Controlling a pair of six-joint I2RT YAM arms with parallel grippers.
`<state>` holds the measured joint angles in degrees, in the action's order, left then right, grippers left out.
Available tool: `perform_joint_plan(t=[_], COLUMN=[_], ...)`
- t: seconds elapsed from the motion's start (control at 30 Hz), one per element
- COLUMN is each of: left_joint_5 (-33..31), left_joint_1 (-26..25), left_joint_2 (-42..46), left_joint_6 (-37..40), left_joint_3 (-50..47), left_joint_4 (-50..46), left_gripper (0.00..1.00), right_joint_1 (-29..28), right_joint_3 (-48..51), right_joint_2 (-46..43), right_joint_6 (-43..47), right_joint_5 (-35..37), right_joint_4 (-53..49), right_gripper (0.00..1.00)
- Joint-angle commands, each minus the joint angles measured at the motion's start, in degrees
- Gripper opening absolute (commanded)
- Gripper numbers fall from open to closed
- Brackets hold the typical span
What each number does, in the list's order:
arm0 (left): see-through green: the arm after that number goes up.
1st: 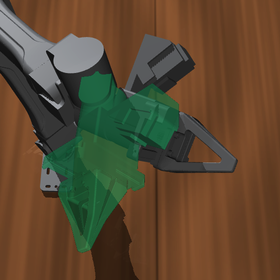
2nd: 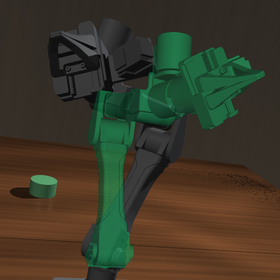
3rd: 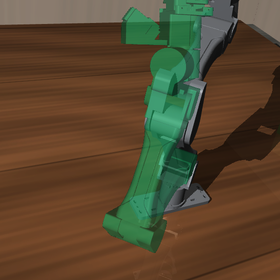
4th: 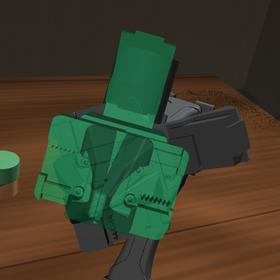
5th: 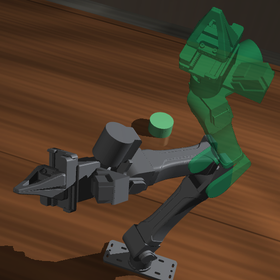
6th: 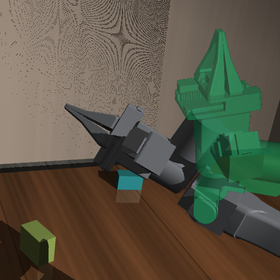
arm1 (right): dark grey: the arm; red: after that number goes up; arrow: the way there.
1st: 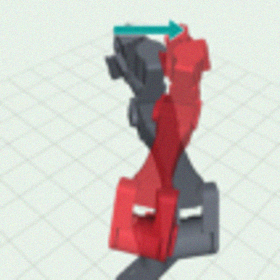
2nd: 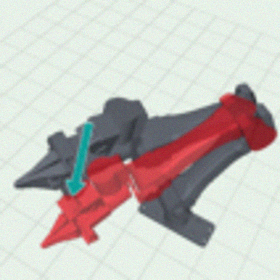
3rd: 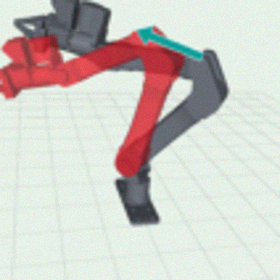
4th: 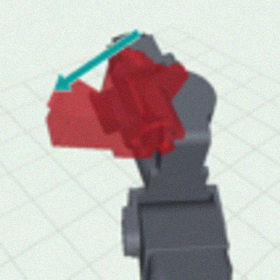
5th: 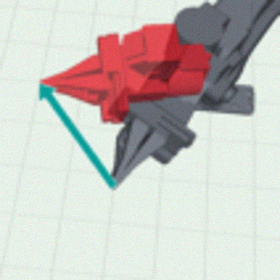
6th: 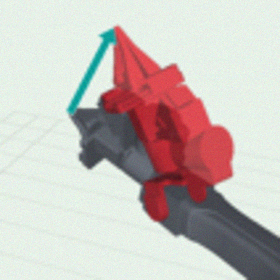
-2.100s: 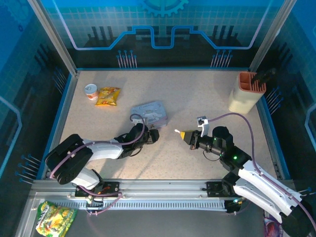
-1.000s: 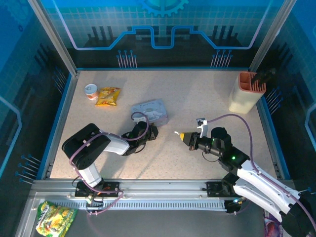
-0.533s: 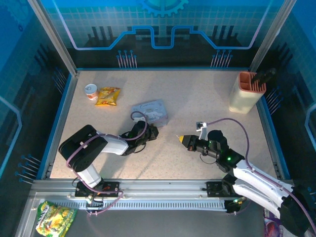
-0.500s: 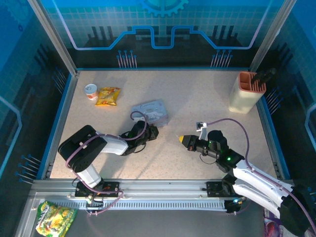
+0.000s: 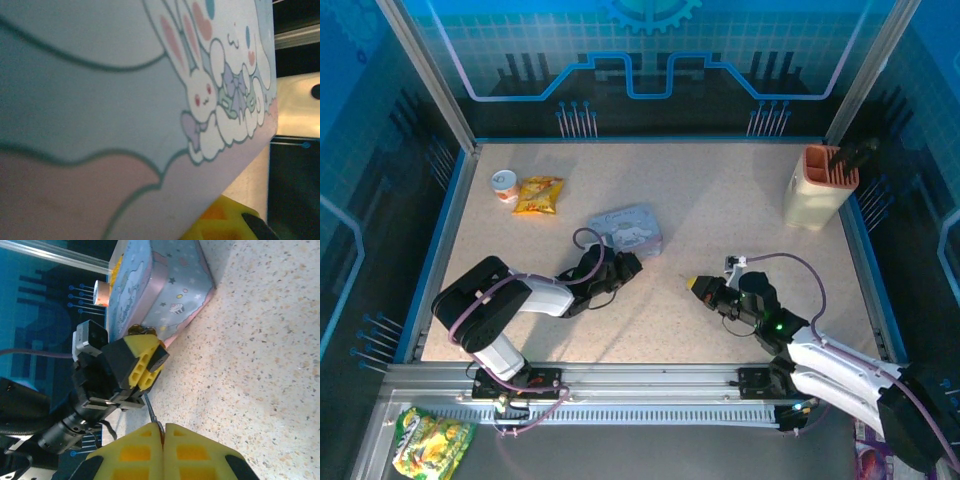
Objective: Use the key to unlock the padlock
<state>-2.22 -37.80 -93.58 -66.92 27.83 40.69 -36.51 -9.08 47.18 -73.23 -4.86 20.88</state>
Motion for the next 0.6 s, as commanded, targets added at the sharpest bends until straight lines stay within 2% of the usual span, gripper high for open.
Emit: perform_joint_plan(t=[0.0, 0.3, 0.57], left_joint_5=[3.61, 4.60, 4.48], left_joint_1=[0.37, 0.27, 0.22], left_joint_2=[0.48, -0.71, -0.24], left_joint_6=[-6.84, -10.33, -11.39], left_joint_3=[-0.46, -0.57, -1.20], left_joint_4=[7.84, 11.39, 12.14], left_gripper=[0.11, 0.09, 0.08], right_joint_1=[-2.16, -4.25, -4.70], right_joint_3=[-0.06, -0.05, -1.26], right_joint_2=[0.64, 8.43, 12.38], right_joint_6=[-4.21, -9.46, -10.79], right_joint_5=[3.45, 3.59, 3.01], right_joint_4=[3.62, 11.97, 14.23], right_gripper=[0.00, 0.00, 0.00])
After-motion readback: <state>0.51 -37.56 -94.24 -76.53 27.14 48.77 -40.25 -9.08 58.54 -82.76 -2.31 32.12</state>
